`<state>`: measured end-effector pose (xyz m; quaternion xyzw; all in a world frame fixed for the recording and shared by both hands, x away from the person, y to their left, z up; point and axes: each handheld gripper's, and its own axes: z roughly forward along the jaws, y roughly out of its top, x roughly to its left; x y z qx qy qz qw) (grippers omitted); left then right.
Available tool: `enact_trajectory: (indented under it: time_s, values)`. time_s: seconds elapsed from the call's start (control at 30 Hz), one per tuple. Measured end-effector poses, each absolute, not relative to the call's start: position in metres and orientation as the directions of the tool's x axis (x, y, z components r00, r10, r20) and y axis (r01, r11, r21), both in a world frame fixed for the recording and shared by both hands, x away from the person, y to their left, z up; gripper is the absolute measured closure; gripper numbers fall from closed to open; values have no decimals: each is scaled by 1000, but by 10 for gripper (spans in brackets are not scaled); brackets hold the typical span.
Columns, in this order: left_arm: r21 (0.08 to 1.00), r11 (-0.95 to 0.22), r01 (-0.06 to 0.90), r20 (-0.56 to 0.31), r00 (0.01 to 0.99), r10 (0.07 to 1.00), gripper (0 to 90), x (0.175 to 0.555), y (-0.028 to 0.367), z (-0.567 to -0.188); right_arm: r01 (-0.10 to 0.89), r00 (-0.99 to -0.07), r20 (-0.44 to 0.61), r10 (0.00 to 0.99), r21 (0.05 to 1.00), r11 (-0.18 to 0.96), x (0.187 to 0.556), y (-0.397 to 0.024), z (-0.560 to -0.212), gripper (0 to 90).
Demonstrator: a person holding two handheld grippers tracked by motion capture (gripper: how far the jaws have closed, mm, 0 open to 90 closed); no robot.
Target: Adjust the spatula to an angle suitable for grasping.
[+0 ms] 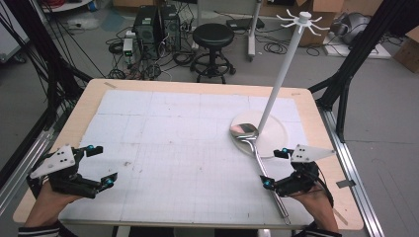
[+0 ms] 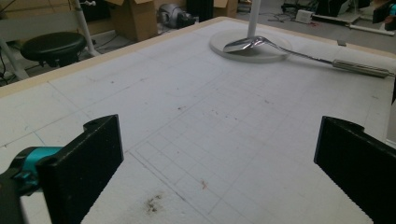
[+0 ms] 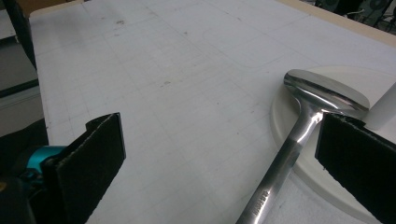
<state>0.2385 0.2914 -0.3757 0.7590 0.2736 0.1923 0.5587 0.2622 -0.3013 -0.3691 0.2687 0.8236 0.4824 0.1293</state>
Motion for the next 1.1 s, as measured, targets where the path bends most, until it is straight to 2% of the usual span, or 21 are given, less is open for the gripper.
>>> enact_trajectory:
  time_s: [0.6,1.1]
  values:
    - [951,-225,211,-18,766,643,18,244,293,-378,301,-833,48,552,875,379,260,-306,-368,7]
    - [953,-224,203,-19,780,625,18,244,289,-377,282,-801,4,598,885,372,254,-315,-356,7]
